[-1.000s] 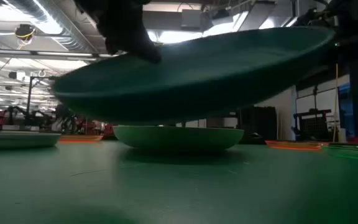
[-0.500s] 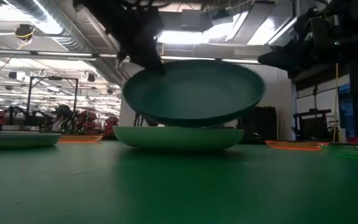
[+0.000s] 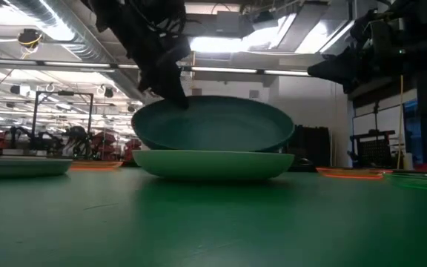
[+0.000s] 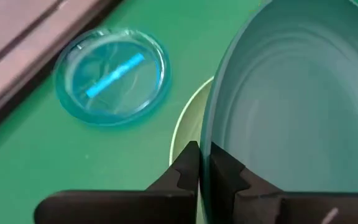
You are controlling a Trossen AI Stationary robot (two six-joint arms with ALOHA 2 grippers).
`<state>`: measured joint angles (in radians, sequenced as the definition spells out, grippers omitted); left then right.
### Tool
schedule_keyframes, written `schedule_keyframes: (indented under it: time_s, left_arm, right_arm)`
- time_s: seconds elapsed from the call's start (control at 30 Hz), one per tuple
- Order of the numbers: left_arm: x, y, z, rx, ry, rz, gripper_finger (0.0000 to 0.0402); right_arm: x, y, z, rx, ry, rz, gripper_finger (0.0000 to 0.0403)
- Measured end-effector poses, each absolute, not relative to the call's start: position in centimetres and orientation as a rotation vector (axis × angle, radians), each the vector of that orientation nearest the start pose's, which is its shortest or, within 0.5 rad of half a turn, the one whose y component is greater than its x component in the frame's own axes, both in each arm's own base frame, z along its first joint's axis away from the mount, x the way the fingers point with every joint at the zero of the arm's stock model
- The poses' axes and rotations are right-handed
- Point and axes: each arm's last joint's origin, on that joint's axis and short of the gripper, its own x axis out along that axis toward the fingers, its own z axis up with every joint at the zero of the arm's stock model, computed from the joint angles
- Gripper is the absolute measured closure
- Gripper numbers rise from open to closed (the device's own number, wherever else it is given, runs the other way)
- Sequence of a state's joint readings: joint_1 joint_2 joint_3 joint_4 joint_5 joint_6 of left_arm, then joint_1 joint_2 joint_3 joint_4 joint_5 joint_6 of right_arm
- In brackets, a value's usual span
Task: Stack plastic plates
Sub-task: Stack the green plate on top of the light green plate, then stack the pink plate on top of the green plate
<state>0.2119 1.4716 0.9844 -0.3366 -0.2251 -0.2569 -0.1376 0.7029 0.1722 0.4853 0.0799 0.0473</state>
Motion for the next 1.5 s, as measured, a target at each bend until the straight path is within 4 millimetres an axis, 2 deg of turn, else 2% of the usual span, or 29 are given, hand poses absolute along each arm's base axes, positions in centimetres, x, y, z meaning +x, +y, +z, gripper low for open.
schedule_keyframes:
  time_s: [0.43, 0.73, 0.9, 1.03, 1.2, 1.5]
  left_arm:
    - [30.8, 7.1, 20.2, -0.244, 0.889, 0.488, 0.039]
    - [30.8, 7.0, 20.2, -0.252, 0.898, 0.471, 0.0315]
    - [30.1, 6.7, 21.6, -0.245, 0.87, 0.46, 0.0292]
    - [29.5, 5.7, 23.2, -0.201, 0.828, 0.418, 0.0291]
    - [28.8, 3.6, 24.5, -0.165, 0.818, 0.351, 0.029]
    - [27.1, -1.2, 23.9, -0.237, 0.986, 0.299, 0.029]
  right_arm:
    - [15.5, -2.4, 19.6, 0.048, 0.058, -0.219, 0.0402]
    - [15.5, -2.5, 19.6, 0.047, 0.057, -0.25, 0.0402]
    - [15.5, -2.5, 19.6, 0.047, 0.057, -0.249, 0.0402]
    - [15.5, -2.4, 19.6, 0.051, 0.059, -0.235, 0.0402]
    - [15.5, -2.4, 19.6, 0.051, 0.059, -0.234, 0.0402]
    - [15.5, -2.4, 19.6, 0.06, 0.058, -0.236, 0.0402]
